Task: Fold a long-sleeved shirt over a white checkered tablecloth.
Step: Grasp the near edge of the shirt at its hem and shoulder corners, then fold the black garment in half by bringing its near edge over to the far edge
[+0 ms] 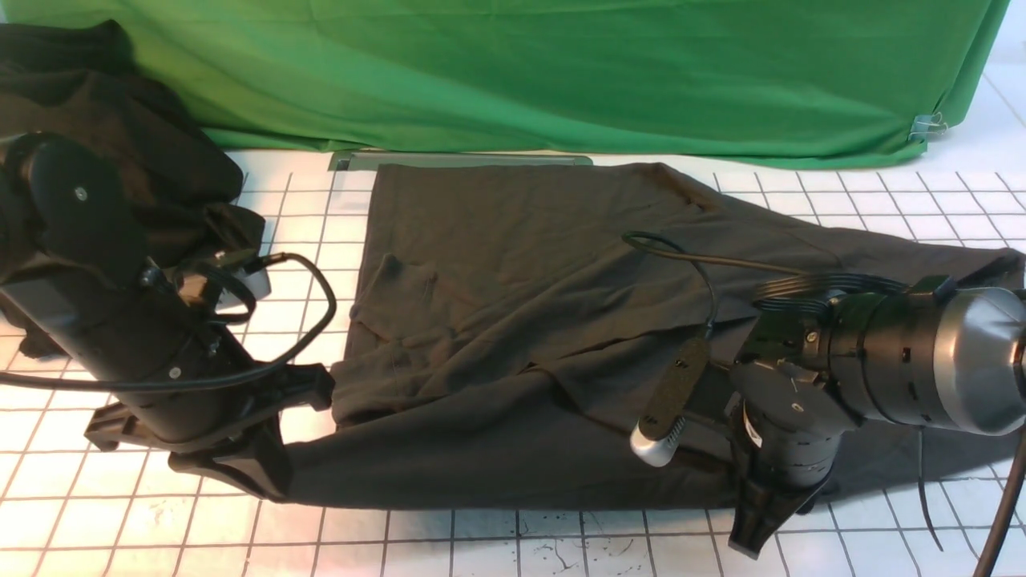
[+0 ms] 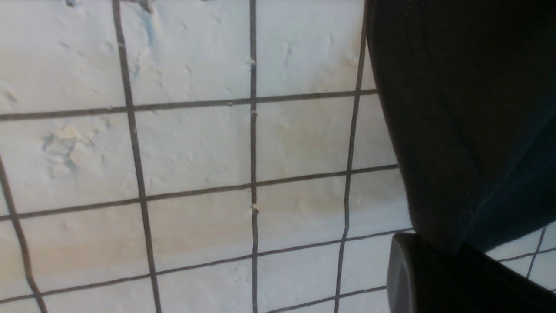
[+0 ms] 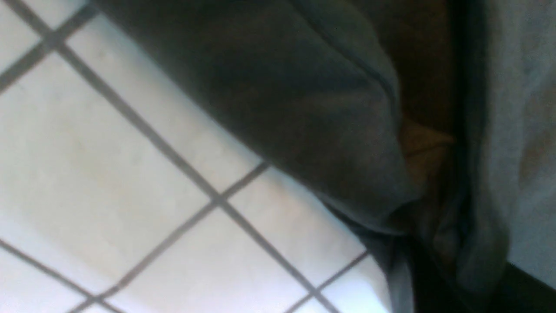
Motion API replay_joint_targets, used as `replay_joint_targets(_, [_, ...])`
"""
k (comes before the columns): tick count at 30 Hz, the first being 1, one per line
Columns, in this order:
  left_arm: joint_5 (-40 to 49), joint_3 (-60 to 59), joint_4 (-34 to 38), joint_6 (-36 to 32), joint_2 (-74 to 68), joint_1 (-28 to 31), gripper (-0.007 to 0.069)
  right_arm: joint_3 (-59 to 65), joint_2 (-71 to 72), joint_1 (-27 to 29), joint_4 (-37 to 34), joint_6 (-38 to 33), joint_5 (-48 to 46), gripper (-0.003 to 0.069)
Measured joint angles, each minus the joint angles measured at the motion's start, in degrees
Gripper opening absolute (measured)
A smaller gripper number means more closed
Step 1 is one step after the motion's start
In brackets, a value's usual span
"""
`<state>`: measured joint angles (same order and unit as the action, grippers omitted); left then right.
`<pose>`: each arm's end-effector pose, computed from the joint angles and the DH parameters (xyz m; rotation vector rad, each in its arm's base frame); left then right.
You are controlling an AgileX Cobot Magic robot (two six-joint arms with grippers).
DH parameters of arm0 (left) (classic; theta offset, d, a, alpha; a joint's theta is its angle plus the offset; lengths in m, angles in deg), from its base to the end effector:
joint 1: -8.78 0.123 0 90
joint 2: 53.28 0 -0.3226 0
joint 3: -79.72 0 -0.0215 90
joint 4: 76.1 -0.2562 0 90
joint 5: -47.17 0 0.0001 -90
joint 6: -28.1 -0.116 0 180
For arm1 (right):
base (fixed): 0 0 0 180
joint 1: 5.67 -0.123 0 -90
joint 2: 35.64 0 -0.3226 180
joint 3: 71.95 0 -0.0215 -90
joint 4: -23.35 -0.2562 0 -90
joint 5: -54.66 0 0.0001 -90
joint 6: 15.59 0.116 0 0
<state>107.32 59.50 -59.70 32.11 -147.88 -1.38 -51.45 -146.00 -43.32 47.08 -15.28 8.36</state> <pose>0.2698 -0.0772 0.2447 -0.0382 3.0597 -0.4048 0.2822 0.1751 0.1636 -1.3347 2.6517 -0.4085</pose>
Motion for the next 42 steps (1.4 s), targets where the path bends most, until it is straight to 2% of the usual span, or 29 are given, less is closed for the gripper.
replay_joint_targets(6, [3.9, 2.4, 0.5, -0.8, 0.9, 0.0, 0.0016, 0.0, 3.9, 0.0, -2.5, 0.0, -4.4, 0.0031])
replay_joint_targets(9, [8.0, 2.2, 0.5, -1.7, 1.8, 0.0, 0.0016, 1.2, 9.6, -0.1, -7.4, -1.2, -8.2, 0.0032])
replay_joint_targets(13, [8.6, -0.4, 0.8, -2.6, 3.7, 0.0, 0.0016, 5.2, 13.1, -1.4, -9.6, -1.3, -9.7, 0.0032])
replay_joint_targets(22, [9.2, -9.7, 2.5, -2.8, 14.3, 0.0, 0.0016, 10.6, 25.1, -7.6, -11.6, 5.3, -14.7, 0.0032])
replay_joint_targets(26, [9.2, -9.1, 3.5, -2.8, 16.8, 0.0, 0.0016, 10.4, 28.4, -7.3, -11.4, 6.0, -14.6, 0.0032])
replay_joint_targets(30, [6.8, -4.9, 4.5, -2.3, 17.0, 0.0, 0.0016, 8.6, 28.7, -3.9, -11.3, 5.3, -13.9, 0.0032])
replay_joint_targets(33, [2.7, 0.8, 4.7, -1.0, 14.6, 0.0, 0.0016, 5.4, 27.4, 1.1, -11.3, 2.9, -12.4, 0.0032])
replay_joint_targets(38, [-1.8, 7.4, 6.1, -0.8, 7.7, 0.0, 0.0016, 0.1, 23.3, 6.6, -11.3, -1.0, -10.4, 0.0032])
replay_joint_targets(42, [-3.7, 17.8, 6.2, -0.8, -2.6, 0.0, 0.0016, -7.3, 17.0, 11.2, -11.3, -3.6, -9.8, 0.0032])
